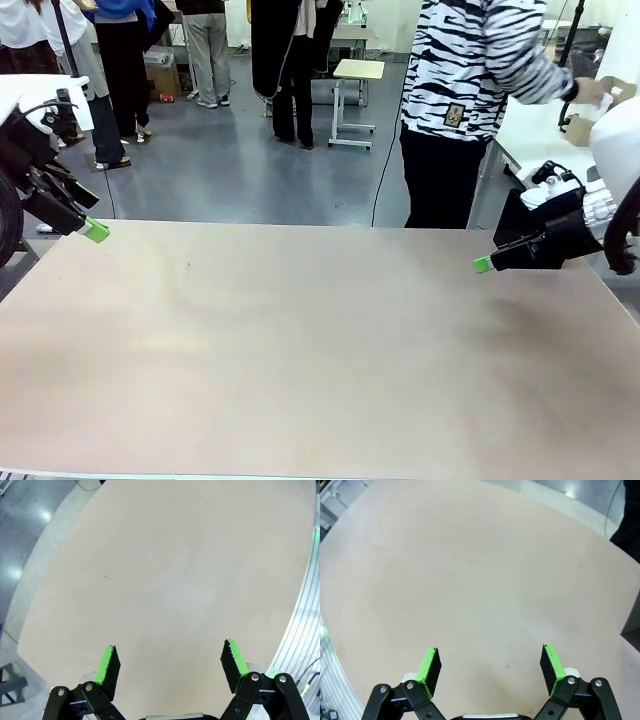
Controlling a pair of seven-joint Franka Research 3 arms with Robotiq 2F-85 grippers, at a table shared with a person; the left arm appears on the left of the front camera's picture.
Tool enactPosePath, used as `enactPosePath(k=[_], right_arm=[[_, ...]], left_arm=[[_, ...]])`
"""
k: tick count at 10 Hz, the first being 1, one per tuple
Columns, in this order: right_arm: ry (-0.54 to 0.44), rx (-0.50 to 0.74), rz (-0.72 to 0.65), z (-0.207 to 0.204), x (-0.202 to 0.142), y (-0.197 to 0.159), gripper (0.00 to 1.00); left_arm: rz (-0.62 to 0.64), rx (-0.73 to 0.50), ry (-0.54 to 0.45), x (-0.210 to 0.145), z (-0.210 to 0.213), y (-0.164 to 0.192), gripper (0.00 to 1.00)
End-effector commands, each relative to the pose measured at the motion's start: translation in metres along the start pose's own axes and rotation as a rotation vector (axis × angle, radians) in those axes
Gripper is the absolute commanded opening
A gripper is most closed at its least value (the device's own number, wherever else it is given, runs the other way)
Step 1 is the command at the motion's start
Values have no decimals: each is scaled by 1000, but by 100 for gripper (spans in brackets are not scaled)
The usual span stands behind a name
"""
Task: Pour a drink into a cup and package it in a carrier.
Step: Insert the held 600 ml Paper Cup into the Cup Carrier.
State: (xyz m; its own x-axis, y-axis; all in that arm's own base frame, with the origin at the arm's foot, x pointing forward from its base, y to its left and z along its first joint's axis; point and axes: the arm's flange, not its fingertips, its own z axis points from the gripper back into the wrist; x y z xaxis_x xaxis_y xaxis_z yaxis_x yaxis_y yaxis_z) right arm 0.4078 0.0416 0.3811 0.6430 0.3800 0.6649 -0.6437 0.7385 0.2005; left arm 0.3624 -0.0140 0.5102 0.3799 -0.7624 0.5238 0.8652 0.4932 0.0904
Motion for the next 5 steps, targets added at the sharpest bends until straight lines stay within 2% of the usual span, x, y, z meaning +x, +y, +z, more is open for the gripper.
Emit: enactPosePath(k=[1, 5], right_arm=[[4, 9, 7, 1, -2, -1, 100], [4, 9, 7, 1, -2, -1, 100]], left_arm=[[-7, 1, 9, -1, 2, 0, 100], [-7, 1, 9, -1, 2, 0, 100]])
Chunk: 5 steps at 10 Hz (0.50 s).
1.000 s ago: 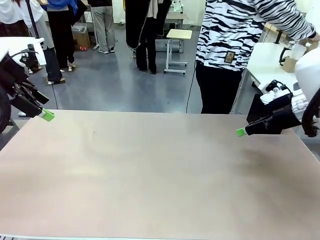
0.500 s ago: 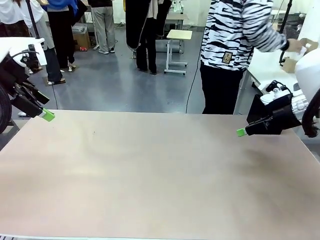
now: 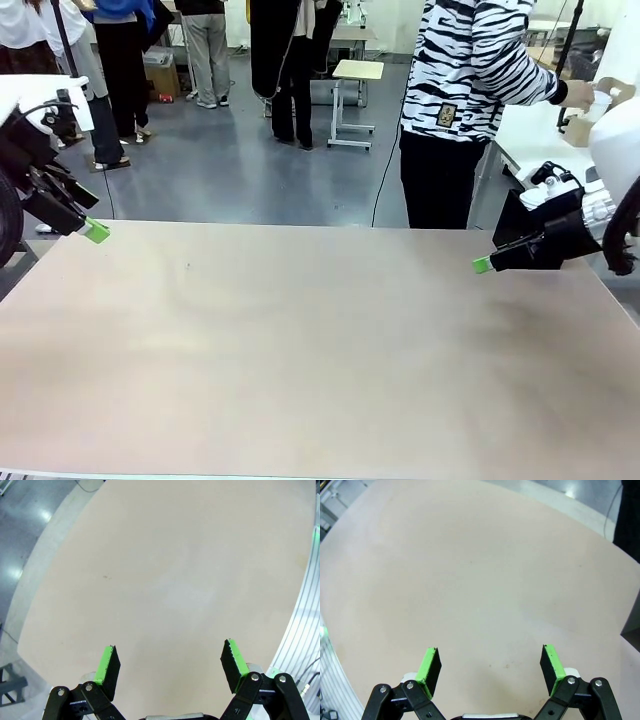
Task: Pour a drink into a cup and package it in a carrier.
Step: Insert the held 600 ml Paper Cup into the Cup Carrier.
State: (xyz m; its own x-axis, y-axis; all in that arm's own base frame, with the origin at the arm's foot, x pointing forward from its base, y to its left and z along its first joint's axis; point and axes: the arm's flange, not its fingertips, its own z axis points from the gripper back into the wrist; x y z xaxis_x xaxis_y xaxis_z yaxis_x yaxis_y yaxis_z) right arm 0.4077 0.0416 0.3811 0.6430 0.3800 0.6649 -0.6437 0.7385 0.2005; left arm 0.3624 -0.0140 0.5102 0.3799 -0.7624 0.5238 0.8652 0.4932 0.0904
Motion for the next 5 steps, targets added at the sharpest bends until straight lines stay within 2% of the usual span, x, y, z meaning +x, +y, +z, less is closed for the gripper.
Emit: enactPosePath(k=[1, 5], right_arm=[[4, 9, 7, 1, -2, -1, 100], [4, 9, 7, 1, -2, -1, 100]], left_arm=[[-7, 1, 9, -1, 2, 0, 100], [-7, 1, 9, -1, 2, 0, 100]])
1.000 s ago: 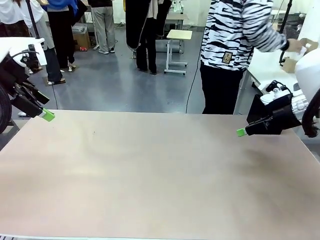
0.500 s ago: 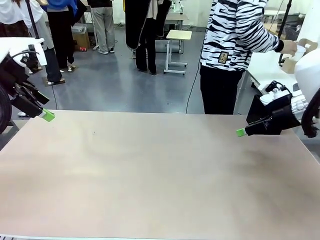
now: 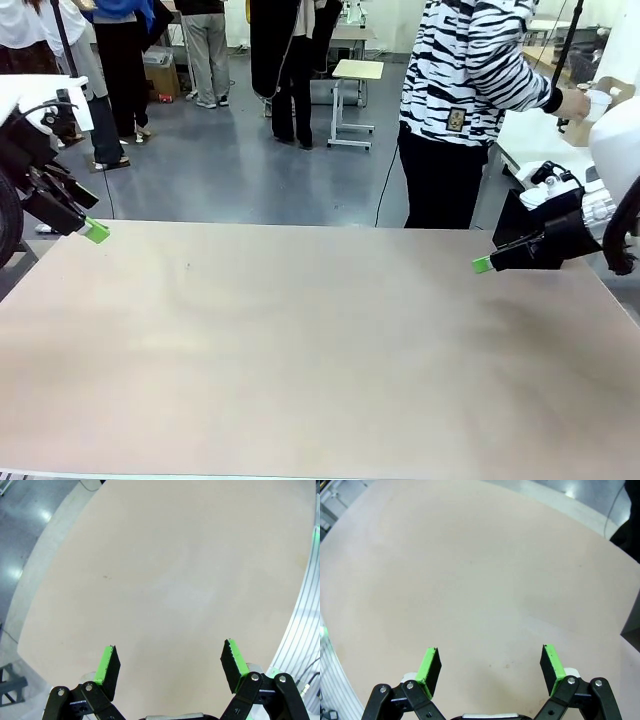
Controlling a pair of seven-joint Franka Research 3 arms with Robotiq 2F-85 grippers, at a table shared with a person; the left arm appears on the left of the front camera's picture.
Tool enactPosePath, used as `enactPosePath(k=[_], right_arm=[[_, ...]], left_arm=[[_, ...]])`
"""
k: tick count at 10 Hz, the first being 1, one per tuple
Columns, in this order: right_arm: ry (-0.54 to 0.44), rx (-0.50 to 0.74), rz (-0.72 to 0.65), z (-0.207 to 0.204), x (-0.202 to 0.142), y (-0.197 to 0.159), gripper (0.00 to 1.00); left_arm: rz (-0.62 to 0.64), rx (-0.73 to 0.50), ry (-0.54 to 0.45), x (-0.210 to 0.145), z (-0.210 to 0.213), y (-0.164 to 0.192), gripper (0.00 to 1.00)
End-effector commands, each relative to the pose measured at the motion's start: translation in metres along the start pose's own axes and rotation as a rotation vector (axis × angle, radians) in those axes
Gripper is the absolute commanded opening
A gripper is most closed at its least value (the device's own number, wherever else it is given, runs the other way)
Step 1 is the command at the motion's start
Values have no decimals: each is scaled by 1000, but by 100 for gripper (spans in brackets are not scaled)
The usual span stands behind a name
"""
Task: Pour a drink into a cup and package it in a carrier.
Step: Insert the held 600 ml Paper Cup into the Cup Carrier.
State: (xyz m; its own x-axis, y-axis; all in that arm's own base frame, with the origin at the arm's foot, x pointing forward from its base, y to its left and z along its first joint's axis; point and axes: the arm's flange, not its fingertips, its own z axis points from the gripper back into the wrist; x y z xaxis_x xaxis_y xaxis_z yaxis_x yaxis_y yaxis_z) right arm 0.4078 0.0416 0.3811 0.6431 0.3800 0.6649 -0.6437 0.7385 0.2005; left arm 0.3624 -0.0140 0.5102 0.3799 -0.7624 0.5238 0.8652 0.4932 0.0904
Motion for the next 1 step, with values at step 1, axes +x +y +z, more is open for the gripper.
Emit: enactPosePath(k=[1], right_arm=[[4, 9, 7, 1, -2, -1, 100]], left_arm=[[-7, 1, 9, -1, 2, 0, 100]])
